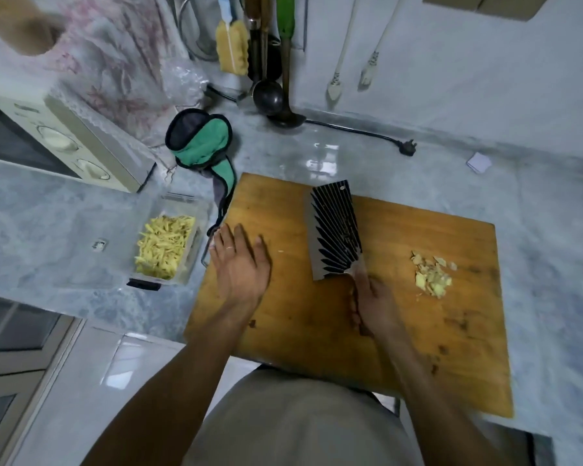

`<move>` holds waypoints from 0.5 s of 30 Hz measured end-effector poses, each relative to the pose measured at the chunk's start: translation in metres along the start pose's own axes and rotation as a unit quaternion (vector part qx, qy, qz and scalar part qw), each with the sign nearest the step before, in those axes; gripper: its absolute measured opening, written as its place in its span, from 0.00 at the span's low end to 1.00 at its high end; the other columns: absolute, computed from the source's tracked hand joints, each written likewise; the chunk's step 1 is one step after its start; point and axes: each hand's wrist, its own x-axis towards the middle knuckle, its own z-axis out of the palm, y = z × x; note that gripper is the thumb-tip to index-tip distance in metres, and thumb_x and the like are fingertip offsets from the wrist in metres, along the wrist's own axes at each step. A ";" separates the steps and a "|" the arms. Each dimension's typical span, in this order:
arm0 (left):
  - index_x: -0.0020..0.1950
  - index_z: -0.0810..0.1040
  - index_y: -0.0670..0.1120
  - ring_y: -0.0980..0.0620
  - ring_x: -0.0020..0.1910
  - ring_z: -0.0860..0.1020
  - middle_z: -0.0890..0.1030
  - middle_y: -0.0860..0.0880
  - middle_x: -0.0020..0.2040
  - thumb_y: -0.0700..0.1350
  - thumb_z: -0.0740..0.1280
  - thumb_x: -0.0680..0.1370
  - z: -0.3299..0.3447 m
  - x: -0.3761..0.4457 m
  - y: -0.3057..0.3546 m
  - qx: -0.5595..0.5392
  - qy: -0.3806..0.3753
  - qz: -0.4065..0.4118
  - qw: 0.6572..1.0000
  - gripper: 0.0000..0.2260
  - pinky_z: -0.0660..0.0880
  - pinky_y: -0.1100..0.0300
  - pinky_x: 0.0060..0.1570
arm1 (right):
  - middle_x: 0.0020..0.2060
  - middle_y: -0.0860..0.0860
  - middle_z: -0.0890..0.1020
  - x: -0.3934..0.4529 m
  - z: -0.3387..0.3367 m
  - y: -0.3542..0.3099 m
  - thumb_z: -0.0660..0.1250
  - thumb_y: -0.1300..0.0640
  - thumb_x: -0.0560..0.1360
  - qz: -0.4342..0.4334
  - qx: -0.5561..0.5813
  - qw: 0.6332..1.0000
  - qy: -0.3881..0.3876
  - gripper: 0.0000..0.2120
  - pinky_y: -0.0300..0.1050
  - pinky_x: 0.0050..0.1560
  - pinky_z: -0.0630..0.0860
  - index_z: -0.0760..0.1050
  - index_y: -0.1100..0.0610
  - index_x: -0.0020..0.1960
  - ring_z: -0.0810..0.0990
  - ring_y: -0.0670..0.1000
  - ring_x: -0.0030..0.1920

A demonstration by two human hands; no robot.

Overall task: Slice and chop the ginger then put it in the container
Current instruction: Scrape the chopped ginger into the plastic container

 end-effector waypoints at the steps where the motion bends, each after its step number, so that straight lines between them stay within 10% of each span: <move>1: 0.80 0.57 0.42 0.43 0.79 0.50 0.55 0.40 0.80 0.56 0.49 0.84 0.001 0.001 0.002 0.000 0.000 -0.004 1.000 0.27 0.45 0.46 0.77 | 0.22 0.51 0.73 0.000 0.004 0.003 0.53 0.34 0.81 -0.007 -0.008 1.000 -0.008 0.31 0.39 0.22 0.66 0.70 0.59 0.35 0.71 0.50 0.21; 15: 0.78 0.62 0.39 0.48 0.79 0.53 0.59 0.43 0.79 0.55 0.50 0.84 0.027 -0.002 0.059 -0.218 0.048 -0.049 0.974 0.28 0.52 0.49 0.78 | 0.21 0.44 0.76 -0.002 0.038 0.008 0.53 0.40 0.84 -0.083 -0.085 0.986 -0.121 0.25 0.40 0.36 0.71 0.70 0.47 0.32 0.74 0.41 0.23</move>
